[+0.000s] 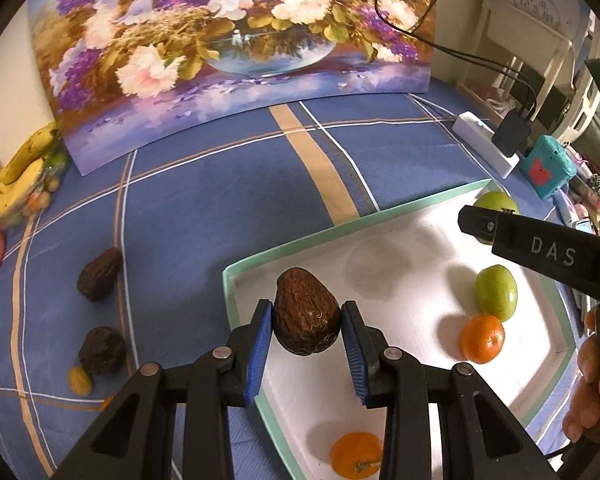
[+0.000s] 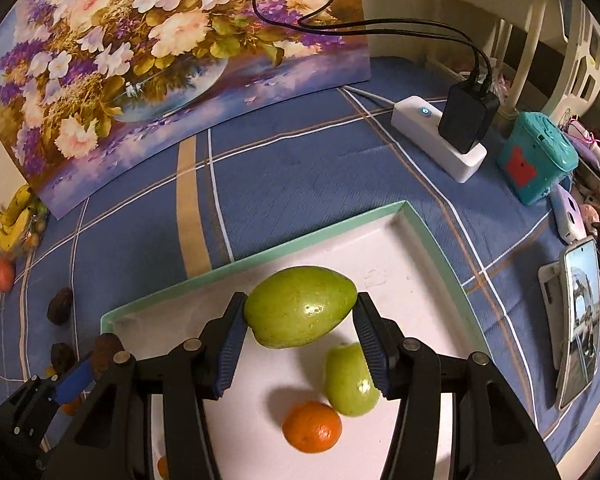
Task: Organize fruits
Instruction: 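Carry the green mango and brown dried fruit over the white tray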
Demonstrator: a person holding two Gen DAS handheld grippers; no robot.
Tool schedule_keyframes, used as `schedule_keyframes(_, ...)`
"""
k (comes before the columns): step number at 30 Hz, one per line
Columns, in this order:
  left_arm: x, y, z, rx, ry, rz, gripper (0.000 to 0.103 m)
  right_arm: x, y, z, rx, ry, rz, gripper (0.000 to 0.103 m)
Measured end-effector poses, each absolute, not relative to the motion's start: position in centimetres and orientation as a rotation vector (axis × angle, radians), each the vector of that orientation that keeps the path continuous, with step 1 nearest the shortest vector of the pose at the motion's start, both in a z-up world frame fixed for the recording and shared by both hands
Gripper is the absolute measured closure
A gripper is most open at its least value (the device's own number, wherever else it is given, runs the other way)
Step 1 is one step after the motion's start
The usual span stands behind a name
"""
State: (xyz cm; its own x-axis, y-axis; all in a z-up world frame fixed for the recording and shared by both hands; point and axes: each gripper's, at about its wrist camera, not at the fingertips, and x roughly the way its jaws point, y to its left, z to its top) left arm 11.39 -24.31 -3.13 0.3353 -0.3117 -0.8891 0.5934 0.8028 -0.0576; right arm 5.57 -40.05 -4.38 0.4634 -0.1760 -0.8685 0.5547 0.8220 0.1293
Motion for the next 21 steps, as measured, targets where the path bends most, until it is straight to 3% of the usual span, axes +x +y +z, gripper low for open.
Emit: schedule_keyframes(21, 11.5, -26.0, -6.2, 0.377, 1.121, -0.589, 0.066, 6.8, -41.0, -6.9, 0.43, 1.068, -0.439, 0.048)
